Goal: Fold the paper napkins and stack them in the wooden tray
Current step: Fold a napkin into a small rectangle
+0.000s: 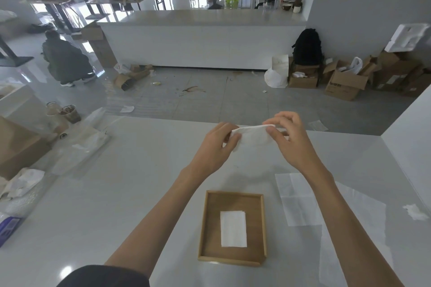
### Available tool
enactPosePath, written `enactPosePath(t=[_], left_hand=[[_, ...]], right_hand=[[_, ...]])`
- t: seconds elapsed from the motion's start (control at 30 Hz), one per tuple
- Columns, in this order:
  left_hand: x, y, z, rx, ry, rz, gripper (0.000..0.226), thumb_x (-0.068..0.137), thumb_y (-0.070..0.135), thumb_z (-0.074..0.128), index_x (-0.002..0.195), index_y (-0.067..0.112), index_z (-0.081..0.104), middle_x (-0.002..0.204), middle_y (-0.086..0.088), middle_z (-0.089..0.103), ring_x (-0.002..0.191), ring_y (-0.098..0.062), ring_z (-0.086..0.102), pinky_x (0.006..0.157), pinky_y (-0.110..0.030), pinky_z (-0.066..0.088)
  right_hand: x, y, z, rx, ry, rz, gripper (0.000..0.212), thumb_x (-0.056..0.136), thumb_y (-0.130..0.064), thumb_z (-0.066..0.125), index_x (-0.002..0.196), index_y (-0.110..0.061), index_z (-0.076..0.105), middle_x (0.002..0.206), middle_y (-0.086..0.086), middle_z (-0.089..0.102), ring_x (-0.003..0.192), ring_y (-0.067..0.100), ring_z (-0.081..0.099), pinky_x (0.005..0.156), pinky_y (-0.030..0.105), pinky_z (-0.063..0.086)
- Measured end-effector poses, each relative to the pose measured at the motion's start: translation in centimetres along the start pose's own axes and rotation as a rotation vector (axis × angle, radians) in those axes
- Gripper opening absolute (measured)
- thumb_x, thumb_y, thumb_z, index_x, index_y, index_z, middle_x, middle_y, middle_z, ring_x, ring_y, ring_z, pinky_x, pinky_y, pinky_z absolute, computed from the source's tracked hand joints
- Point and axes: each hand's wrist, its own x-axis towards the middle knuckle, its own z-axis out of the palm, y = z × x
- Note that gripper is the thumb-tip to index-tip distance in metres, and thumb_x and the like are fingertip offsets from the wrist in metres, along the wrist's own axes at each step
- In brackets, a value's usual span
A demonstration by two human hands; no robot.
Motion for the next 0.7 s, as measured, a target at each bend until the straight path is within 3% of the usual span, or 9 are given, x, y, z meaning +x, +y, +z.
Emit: enactPosePath(t=[0.1,0.2,0.3,0.4,0.47,0.57,0.63,0.7], left_hand=[[-0.7,0.1,1.3,0.124,0.173,0.002,0.013,0.101,0.014,0.050,0.096,0.008,0.060,0.090,-0.003,0.055,0.079,-0.020,0.052,0.070,-0.037,0.049],[-2.0,0.5,2.9,0.382,0.194,0.227,0.012,0.092,0.000,0.057,0.103,0.002,0.063,0.087,-0.011,0.054,0.072,-0.028,0.051,0.063,-0.039,0.045],[-3.5,0.7,4.5,0.506,0.161,0.417,0.021,0.085,-0.002,0.059,0.104,0.005,0.066,0.087,-0.012,0.056,0.070,-0.028,0.050,0.062,-0.040,0.045],[-5.4,1.0,4.8,0.473,0.121,0.470,0.035,0.085,0.011,0.061,0.118,0.010,0.068,0.108,-0.012,0.062,0.092,-0.029,0.054,0.083,-0.039,0.045],[-6.4,1.2,4.5,0.333,0.144,0.335,0.044,0.087,0.023,0.056,0.130,0.015,0.062,0.126,-0.010,0.058,0.112,-0.027,0.050,0.098,-0.038,0.040],[-5.8,2.2,3.3,-0.141,0.134,-0.195,0.055,0.097,0.039,0.055,0.147,0.025,0.038,0.136,0.000,0.047,0.123,-0.016,0.047,0.105,-0.030,0.041],[-4.3,2.5,2.3,-0.560,0.012,-0.481,0.057,0.099,0.034,0.058,0.149,0.027,0.031,0.129,-0.004,0.058,0.108,-0.011,0.062,0.092,-0.026,0.053],[-3.4,2.0,1.7,-0.683,-0.005,-0.532,0.051,0.100,0.023,0.059,0.145,0.021,0.037,0.112,-0.013,0.071,0.088,-0.008,0.069,0.073,-0.021,0.055]], right_hand=[[-1.3,-0.4,1.4,0.002,0.234,0.218,0.033,0.100,-0.045,0.050,0.105,-0.018,0.069,0.103,-0.002,0.063,0.095,0.021,0.064,0.082,0.036,0.052],[-2.2,-2.1,2.1,0.492,-0.034,0.552,0.052,0.098,-0.058,0.046,0.106,-0.012,0.072,0.092,0.004,0.077,0.085,0.020,0.074,0.080,0.036,0.059],[-2.7,-2.4,2.3,0.777,-0.189,0.579,0.041,0.100,-0.042,0.055,0.116,-0.008,0.070,0.105,0.010,0.078,0.097,0.022,0.076,0.085,0.035,0.059],[-2.7,-1.6,2.5,0.787,-0.128,0.543,0.025,0.100,-0.018,0.058,0.118,-0.004,0.070,0.105,0.009,0.078,0.097,0.023,0.075,0.080,0.033,0.060],[-2.6,-1.0,2.3,0.743,-0.118,0.515,0.022,0.100,-0.016,0.058,0.115,-0.007,0.071,0.105,0.007,0.078,0.099,0.024,0.075,0.081,0.035,0.059],[-2.5,-0.9,1.9,0.666,-0.151,0.468,0.025,0.100,-0.019,0.059,0.119,-0.008,0.069,0.108,0.007,0.078,0.101,0.025,0.074,0.083,0.034,0.058],[-2.3,-1.1,1.7,0.597,-0.190,0.429,0.024,0.100,-0.020,0.059,0.119,-0.010,0.070,0.106,0.004,0.078,0.100,0.023,0.074,0.084,0.033,0.059],[-2.3,-1.5,1.7,0.528,-0.231,0.385,0.025,0.100,-0.021,0.058,0.121,-0.013,0.069,0.107,0.004,0.078,0.099,0.020,0.075,0.087,0.035,0.059]])
